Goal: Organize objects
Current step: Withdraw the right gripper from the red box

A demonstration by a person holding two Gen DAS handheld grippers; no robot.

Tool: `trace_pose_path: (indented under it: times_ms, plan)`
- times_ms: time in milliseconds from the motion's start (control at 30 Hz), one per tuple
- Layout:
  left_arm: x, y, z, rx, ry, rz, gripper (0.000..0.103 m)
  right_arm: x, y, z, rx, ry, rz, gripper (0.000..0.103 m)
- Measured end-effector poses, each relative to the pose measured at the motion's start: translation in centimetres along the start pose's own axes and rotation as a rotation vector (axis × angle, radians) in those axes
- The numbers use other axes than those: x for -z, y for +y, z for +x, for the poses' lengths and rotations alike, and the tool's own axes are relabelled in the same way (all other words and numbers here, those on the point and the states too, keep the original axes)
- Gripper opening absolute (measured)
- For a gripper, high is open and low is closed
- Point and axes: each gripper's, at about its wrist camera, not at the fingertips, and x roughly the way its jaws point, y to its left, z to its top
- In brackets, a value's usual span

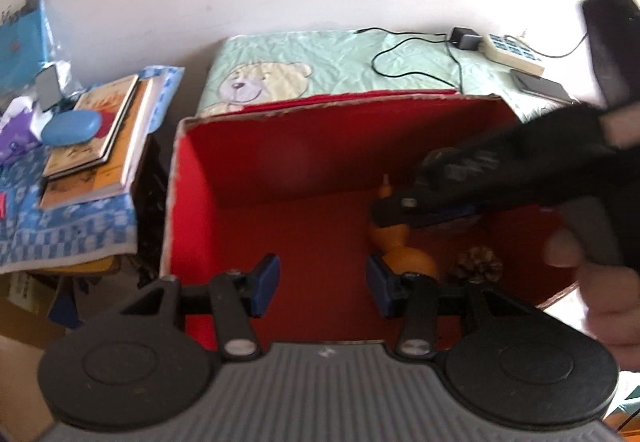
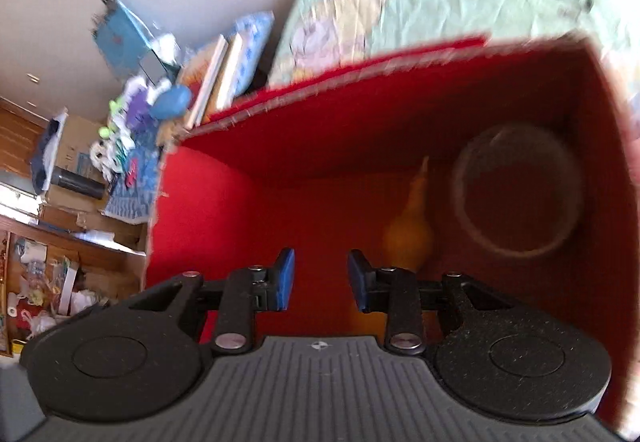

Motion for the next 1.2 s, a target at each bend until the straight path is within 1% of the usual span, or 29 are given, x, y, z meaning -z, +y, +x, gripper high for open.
trace_pose_path:
  times_ms: [133,267,433,467,533,600,733,867,1000,1033,1100,1133,1200]
  plan:
    - [-0.1,0.0,0.3,-0.029,0.005,0.001,0.047,0.0,0.1,2.3,0.037,0.078,0.033,0.034]
    - [-0.2,0.1,0.6,-0.03,0.016,0.003,0.047,0.5,-0.6,2.6,0.087,0.112,0.055,0.034]
    - [-0.3,-0.2,1.0,-0.013,0.031,0.008,0.047,1.1,-1.0,1.1,0.143,0.063,0.023,0.034]
    - [-0.4,-0.3,1.2,-0.012,0.036,0.012,0.047,1.2,-1.2,0.8,0.135,0.053,0.027,0.034]
    - [-0.3,-0.7,1.4,-0.012,0.043,0.027,0.048,1.6,-1.6,-0.1,0.093,0.031,0.038,0.034]
    - [-0.2,-1.1,1.6,-0.009,0.049,0.038,0.049,2.3,-1.8,-1.0,0.074,0.005,0.029,0.034]
    - [0.1,-1.6,1.9,-0.001,0.058,0.044,0.05,4.3,-1.7,-3.1,0.064,-0.074,-0.034,0.034]
    - [0.4,-2.2,1.8,-0.011,0.061,0.047,0.05,6.3,-2.0,-6.4,0.023,-0.188,-0.064,0.034]
    - [0.6,-3.0,0.7,-0.043,0.043,0.045,0.05,8.6,-2.4,-10.1,0.015,-0.305,-0.111,0.034]
    - [0.7,-3.3,0.3,-0.055,0.035,0.044,0.05,9.2,-2.7,-10.9,0.01,-0.332,-0.125,0.035]
    - [0.9,-4.0,-0.4,-0.086,0.026,0.046,0.05,9.5,-3.2,-11.8,-0.002,-0.374,-0.146,0.041]
    - [1.0,-4.3,-0.8,-0.097,0.022,0.045,0.05,9.9,-3.6,-12.5,0.001,-0.395,-0.154,0.046]
    - [1.1,-4.9,-1.5,-0.109,0.017,0.038,0.05,10.5,-3.6,-12.9,0.017,-0.437,-0.175,0.046]
